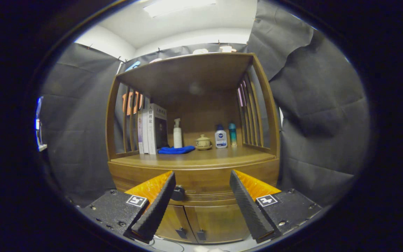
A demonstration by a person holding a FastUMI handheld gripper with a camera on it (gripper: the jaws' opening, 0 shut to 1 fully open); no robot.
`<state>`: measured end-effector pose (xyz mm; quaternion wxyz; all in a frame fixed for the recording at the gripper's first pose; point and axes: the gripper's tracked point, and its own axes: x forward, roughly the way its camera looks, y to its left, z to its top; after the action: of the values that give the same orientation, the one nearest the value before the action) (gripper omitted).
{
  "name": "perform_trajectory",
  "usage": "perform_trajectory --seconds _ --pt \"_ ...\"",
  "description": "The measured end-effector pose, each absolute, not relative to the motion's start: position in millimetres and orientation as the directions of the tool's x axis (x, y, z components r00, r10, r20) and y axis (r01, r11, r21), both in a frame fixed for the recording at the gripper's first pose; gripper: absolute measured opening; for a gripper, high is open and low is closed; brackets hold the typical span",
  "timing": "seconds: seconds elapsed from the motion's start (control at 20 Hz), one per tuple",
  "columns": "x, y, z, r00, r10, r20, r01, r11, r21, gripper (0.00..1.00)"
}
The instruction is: Pull open the drawer, take out the items inside it, and place them on the countertop above the cabinet.
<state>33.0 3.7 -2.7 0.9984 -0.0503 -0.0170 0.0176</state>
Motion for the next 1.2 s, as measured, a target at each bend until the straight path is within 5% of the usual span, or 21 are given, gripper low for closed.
perform_trajectory --seconds 0.9,1.2 --pt "139.9 44.7 -104.2 0.985 -0.022 -0.171 -0.006 0.987 -0.162 0.98" --pt "141.1 46.8 -106.9 0.988 -0.032 -0.152 0.003 0.982 -0.187 0.54"
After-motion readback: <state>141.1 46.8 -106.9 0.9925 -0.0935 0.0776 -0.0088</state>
